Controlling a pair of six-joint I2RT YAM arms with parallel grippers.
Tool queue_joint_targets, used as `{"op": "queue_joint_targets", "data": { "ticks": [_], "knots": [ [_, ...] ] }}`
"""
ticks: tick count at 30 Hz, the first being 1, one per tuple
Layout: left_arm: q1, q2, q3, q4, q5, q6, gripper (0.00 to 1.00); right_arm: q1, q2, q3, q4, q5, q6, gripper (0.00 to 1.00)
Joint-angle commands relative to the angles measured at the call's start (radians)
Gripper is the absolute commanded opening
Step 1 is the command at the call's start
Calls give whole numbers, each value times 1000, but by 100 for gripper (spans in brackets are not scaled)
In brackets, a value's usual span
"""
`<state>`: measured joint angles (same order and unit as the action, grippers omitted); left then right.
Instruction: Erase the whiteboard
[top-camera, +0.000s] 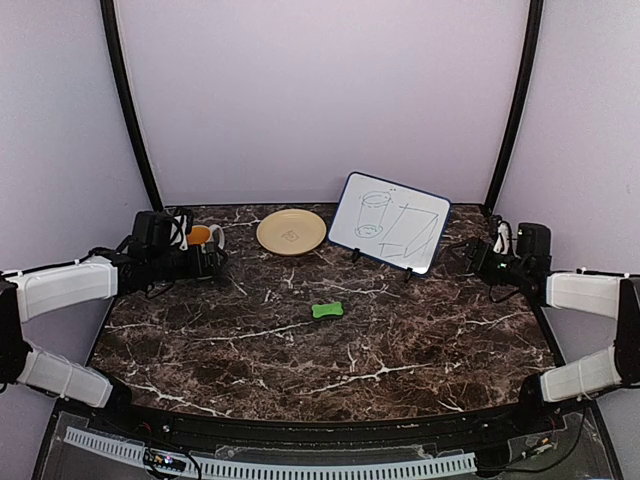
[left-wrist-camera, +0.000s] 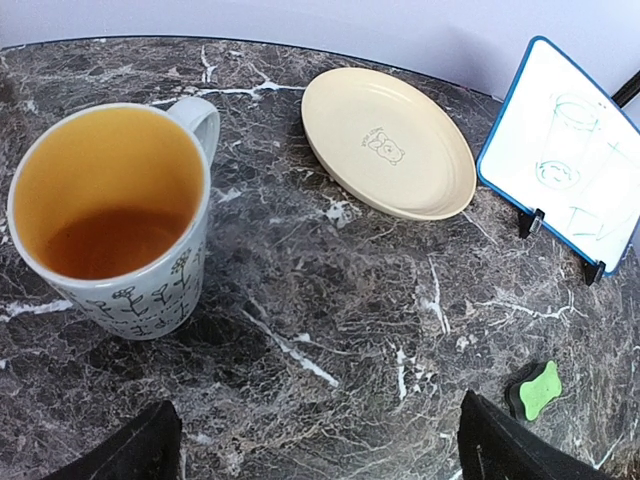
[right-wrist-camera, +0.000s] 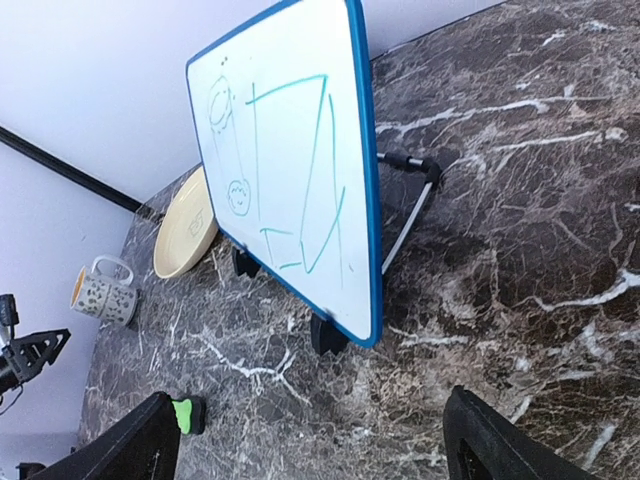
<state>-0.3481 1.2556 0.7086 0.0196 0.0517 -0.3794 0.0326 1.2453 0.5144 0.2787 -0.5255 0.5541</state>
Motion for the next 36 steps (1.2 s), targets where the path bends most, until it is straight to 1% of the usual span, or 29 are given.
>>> {"op": "queue_joint_targets", "data": {
  "ticks": [1,5,8,10,12,15,17,18,20,22,26,32,36],
  "knots": [
    [-24,18,37,39,-13,-11,99,66,-51,68,-82,191,22,93],
    [-42,45,45,48,-36,-35,99,142,-74,95,-160,383,95,92],
    [-52,58,50,60,-39,-55,99,229,-46,132,-218,531,156,86],
    [-62,67,58,67,-39,-69,99,287,-5,162,-252,638,195,79],
    [-77,77,64,72,-65,-76,99,338,44,192,-269,700,233,76],
    [-105,95,74,70,-97,-82,99,416,120,246,-294,785,291,69],
    [-118,104,81,63,-108,-87,99,465,171,286,-317,839,316,67],
    [-125,106,83,63,-111,-89,99,486,196,305,-324,861,325,63],
    [-135,111,84,63,-120,-90,99,519,252,345,-340,897,345,59],
    [-144,111,82,65,-127,-88,99,540,318,383,-355,922,360,56],
    [-156,109,81,63,-141,-85,99,559,422,454,-380,936,389,47],
    [-164,94,79,62,-157,-85,99,569,534,518,-385,965,397,43],
    [-165,86,72,64,-161,-88,99,570,579,545,-394,978,393,38]
  ]
}}
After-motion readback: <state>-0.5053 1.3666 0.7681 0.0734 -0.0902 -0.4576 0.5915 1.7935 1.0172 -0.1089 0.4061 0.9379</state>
